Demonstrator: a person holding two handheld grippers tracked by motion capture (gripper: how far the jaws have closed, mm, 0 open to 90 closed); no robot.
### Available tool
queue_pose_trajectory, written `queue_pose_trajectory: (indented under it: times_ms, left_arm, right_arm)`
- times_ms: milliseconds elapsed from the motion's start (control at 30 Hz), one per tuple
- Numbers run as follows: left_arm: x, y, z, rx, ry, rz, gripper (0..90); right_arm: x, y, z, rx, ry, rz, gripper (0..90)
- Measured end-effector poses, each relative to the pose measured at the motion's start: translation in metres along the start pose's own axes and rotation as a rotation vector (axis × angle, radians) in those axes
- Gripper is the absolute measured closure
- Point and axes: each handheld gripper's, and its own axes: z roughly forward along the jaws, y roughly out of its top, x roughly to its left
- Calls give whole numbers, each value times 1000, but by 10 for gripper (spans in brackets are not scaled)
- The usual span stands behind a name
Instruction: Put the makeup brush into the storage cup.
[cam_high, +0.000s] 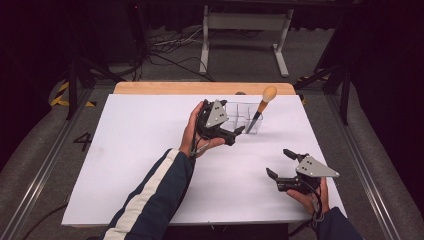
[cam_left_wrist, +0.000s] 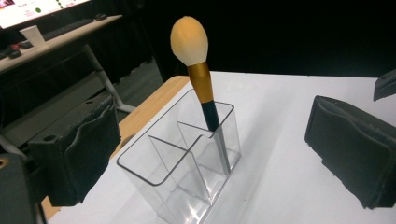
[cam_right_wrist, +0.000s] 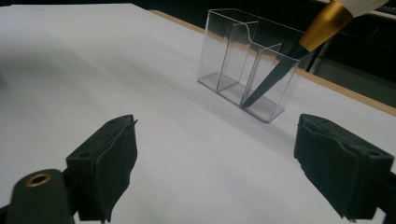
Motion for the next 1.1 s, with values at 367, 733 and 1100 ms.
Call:
queue_pose_trajectory:
  times_ms: [367, 733, 1100]
  left_arm:
    - [-1, -7, -24, -23, 16, 0, 27]
    - [-3, -16, -40, -19, 28, 10, 29]
    - [-6, -23, -57, -24, 41, 26, 25]
  right_arm:
    - [0, 0, 0, 3, -3, -1, 134]
    - [1, 1, 0, 2, -1, -3, 135]
    - [1, 1, 0, -1, -5, 0, 132]
